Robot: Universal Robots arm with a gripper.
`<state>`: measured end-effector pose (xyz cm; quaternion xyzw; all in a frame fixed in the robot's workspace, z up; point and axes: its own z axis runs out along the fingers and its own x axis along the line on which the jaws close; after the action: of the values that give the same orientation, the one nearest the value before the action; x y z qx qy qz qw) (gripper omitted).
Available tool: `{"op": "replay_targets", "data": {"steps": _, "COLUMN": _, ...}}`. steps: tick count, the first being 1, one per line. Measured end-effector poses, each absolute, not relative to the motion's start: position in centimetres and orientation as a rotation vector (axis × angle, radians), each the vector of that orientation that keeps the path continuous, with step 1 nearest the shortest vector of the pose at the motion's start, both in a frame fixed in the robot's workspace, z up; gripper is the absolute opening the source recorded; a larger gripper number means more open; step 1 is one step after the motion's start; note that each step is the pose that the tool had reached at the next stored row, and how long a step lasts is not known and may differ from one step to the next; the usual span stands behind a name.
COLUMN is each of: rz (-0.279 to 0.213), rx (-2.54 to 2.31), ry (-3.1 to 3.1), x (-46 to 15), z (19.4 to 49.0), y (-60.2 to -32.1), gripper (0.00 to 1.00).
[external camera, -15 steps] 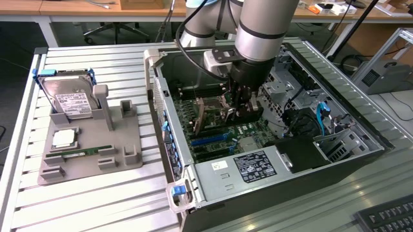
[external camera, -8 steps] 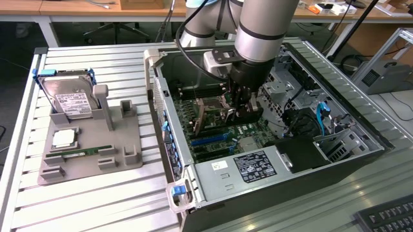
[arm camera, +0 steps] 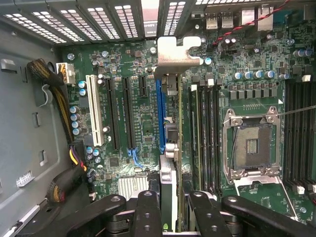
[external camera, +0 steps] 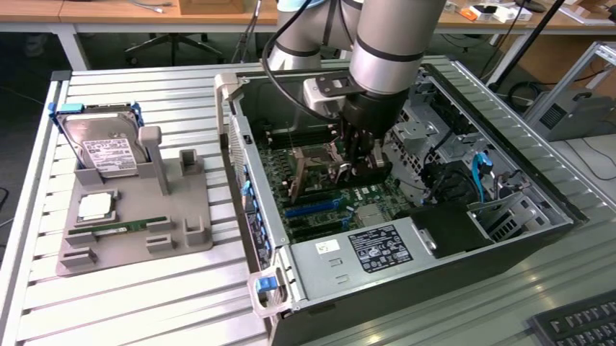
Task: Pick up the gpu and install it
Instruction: 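Insert the gpu into the slot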
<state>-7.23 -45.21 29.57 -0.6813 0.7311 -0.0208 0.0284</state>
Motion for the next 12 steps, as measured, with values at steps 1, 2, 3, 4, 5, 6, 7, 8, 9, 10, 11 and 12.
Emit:
{"op": "replay_targets", "data": {"steps": 1, "rz": -0.064, "rx": -2.103, "ry": 2.256, "x": -7.23, "z": 29.54, "y": -45.21, "gripper": 0.27}}
{"op": "replay_targets", "data": {"steps": 2, "rz": -0.065, "rx": -2.103, "ry": 2.256, "x": -7.23, "z": 29.48, "y": -45.21, "gripper": 0.27}}
{"op": "replay_targets", "data": {"steps": 3, "rz": -0.065, "rx": -2.103, "ry": 2.257, "x": -7.23, "z": 29.43, "y": -45.21, "gripper": 0.27}}
{"op": "replay_targets", "data": {"steps": 4, "rz": -0.065, "rx": -2.103, "ry": 2.257, "x": -7.23, "z": 29.38, "y": -45.22, "gripper": 0.27}}
{"op": "replay_targets", "data": {"steps": 5, "rz": -0.066, "rx": -2.103, "ry": 2.257, "x": -7.23, "z": 29.35, "y": -45.22, "gripper": 0.27}}
{"op": "replay_targets", "data": {"steps": 6, "rz": -0.066, "rx": -2.103, "ry": 2.257, "x": -7.23, "z": 29.33, "y": -45.22, "gripper": 0.27}}
{"op": "replay_targets", "data": {"steps": 7, "rz": -0.066, "rx": -2.103, "ry": 2.257, "x": -7.23, "z": 29.31, "y": -45.22, "gripper": 0.27}}
{"op": "replay_targets", "data": {"steps": 8, "rz": -0.066, "rx": -2.104, "ry": 2.257, "x": -7.23, "z": 29.29, "y": -45.22, "gripper": 0.27}}
{"op": "replay_targets", "data": {"steps": 9, "rz": -0.066, "rx": -2.104, "ry": 2.257, "x": -7.23, "z": 29.25, "y": -45.22, "gripper": 0.27}}
{"op": "replay_targets", "data": {"steps": 10, "rz": -0.067, "rx": -2.104, "ry": 2.257, "x": -7.23, "z": 29.22, "y": -45.23, "gripper": 0.27}}
{"op": "replay_targets", "data": {"steps": 11, "rz": -0.067, "rx": -2.104, "ry": 2.257, "x": -7.23, "z": 29.20, "y": -45.23, "gripper": 0.27}}
{"op": "replay_targets", "data": {"steps": 12, "rz": -0.067, "rx": -2.104, "ry": 2.257, "x": -7.23, "z": 29.18, "y": -45.23, "gripper": 0.27}}
